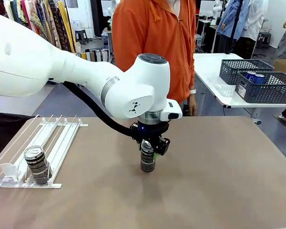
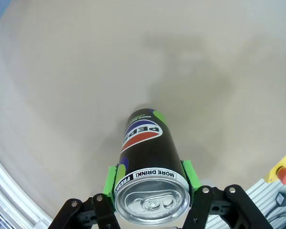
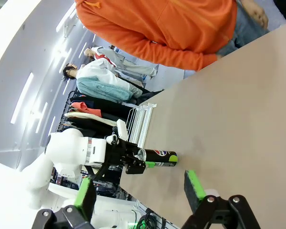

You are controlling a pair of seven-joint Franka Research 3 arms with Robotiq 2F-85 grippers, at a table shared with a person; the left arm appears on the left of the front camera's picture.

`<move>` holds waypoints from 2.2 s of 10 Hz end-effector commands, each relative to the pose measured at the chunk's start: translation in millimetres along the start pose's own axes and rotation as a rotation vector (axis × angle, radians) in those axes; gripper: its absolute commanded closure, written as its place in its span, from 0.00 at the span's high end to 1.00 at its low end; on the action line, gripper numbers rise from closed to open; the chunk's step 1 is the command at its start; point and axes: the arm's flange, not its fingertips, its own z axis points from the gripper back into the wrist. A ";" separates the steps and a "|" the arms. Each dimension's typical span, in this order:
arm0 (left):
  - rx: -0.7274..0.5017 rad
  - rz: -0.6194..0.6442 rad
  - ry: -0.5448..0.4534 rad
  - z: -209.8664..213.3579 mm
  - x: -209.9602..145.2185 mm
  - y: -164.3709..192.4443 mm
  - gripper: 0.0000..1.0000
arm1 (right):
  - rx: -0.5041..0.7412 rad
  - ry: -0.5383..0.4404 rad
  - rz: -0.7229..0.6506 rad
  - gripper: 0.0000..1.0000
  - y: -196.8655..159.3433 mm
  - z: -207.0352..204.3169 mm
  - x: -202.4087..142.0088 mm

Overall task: Retrieve and store the cans from the dispenser.
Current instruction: Pick up one can from the Automatic Can Dispenser and place it in the middle of the table.

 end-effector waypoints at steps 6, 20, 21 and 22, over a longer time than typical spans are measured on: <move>-0.042 0.055 -0.145 77.5 -24.4 23.3 1.00 | 0.023 -0.026 0.012 1.00 2.2 -2.6 3.0; -0.994 0.763 -0.660 63.1 -452.3 364.7 1.00 | 0.023 -0.026 0.012 1.00 2.2 -2.6 3.0; -0.910 0.725 -0.599 103.4 -445.0 378.8 1.00 | 0.023 -0.026 0.012 1.00 2.2 -2.6 3.0; -0.910 0.725 -0.599 103.4 -445.0 378.8 1.00 | 0.023 -0.026 0.012 1.00 2.2 -2.6 3.0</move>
